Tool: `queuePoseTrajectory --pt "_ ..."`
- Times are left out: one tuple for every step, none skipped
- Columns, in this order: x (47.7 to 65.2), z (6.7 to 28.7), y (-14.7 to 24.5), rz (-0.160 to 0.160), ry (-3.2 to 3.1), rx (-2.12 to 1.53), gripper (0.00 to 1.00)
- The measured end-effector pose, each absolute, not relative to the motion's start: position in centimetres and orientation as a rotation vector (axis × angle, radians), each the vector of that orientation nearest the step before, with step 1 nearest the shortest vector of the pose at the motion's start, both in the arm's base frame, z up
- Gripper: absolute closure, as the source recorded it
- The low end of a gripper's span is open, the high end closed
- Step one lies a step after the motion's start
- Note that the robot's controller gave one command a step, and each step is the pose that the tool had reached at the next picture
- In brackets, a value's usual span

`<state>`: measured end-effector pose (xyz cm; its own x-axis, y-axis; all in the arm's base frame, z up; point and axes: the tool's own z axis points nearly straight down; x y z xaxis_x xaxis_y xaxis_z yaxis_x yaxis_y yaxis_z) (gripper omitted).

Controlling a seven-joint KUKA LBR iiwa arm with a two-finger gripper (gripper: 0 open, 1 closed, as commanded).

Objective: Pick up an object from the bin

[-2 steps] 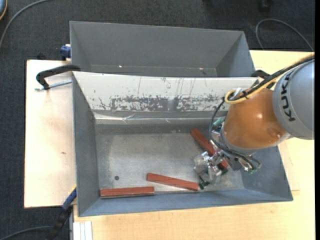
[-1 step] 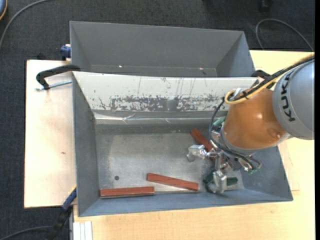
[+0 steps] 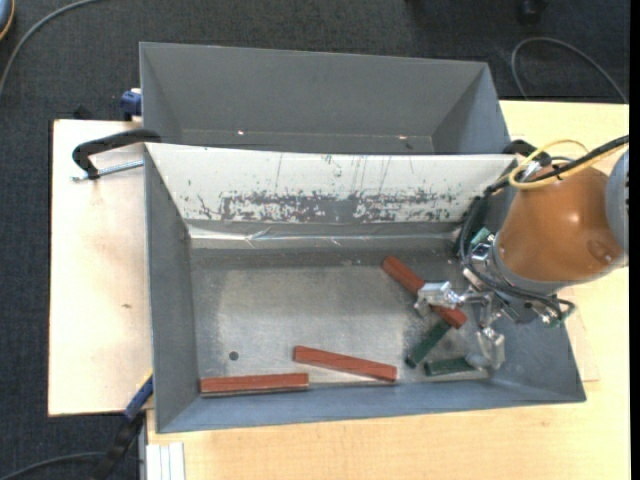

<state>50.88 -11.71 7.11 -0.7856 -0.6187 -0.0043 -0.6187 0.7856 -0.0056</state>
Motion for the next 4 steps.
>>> queuePoseTrajectory --pt "50.6 7.1 -6.6 -0.001 2.579 -1.785 0.0" --pt "50.8 7.2 -6.6 -0.003 2.58 -1.78 1.0" --pt "50.7 7.1 -6.6 0.0 2.581 -1.782 0.0" --pt "49.9 7.1 -10.9 -0.001 2.213 -2.22 0.0"
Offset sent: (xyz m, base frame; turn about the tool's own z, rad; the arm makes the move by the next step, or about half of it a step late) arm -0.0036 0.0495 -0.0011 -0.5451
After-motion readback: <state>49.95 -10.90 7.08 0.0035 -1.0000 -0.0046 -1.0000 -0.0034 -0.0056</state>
